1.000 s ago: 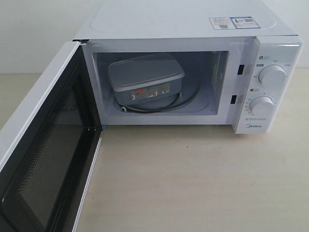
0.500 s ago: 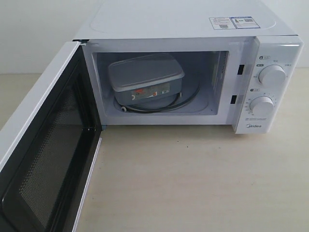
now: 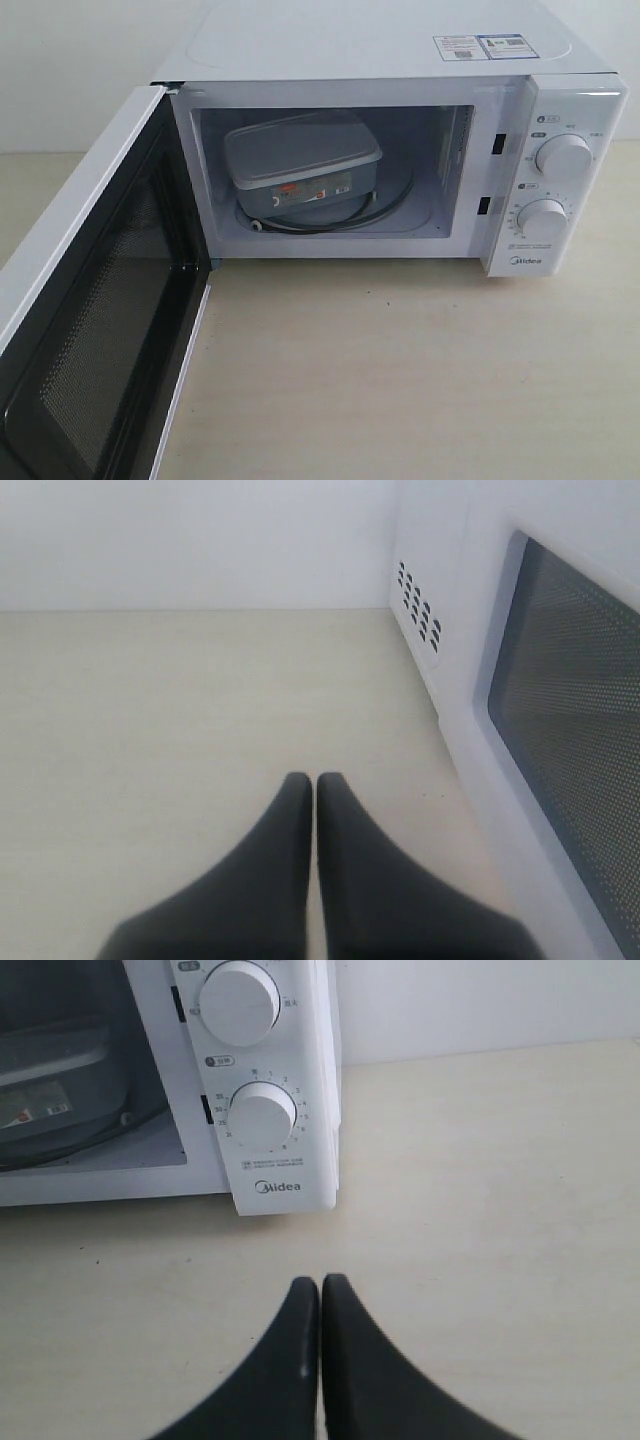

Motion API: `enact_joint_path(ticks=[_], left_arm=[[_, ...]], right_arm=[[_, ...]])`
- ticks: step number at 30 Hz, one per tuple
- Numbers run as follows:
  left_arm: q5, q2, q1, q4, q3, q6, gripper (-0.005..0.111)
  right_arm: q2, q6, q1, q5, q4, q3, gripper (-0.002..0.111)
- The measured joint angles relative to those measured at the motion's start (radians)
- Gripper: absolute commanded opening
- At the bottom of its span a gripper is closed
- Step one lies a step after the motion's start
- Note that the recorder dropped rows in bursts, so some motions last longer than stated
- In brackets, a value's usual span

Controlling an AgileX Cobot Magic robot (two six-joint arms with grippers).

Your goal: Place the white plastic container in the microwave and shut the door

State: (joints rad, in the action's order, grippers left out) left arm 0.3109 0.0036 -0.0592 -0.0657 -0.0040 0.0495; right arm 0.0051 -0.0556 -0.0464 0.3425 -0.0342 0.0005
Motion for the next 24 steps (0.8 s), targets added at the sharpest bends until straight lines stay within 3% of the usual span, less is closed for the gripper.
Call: enact_joint_path(ticks=[9,13,18,24], left_arm=[[-0.046,0.000,0.000,-0.002,0.002,-0.014,0.004],[-0.287,0.000,0.000,-0.017,0.002,-0.060,0.004],[-0.704,-0.001,0.000,-0.023,0.002,-0.117,0.004],[-0.842,-0.001,0.000,-0.023,0.002,-0.154,0.004]], right_arm=[[0.000,0.000,0.000,-0.004,-0.002,0.000,0.000],[0.000,0.000,0.000,-0.004,-0.002,0.000,0.000],[0.000,0.000,0.000,-0.004,-0.002,0.000,0.000],[0.000,-0.001,0.000,-0.004,-0.002,0.000,0.000]])
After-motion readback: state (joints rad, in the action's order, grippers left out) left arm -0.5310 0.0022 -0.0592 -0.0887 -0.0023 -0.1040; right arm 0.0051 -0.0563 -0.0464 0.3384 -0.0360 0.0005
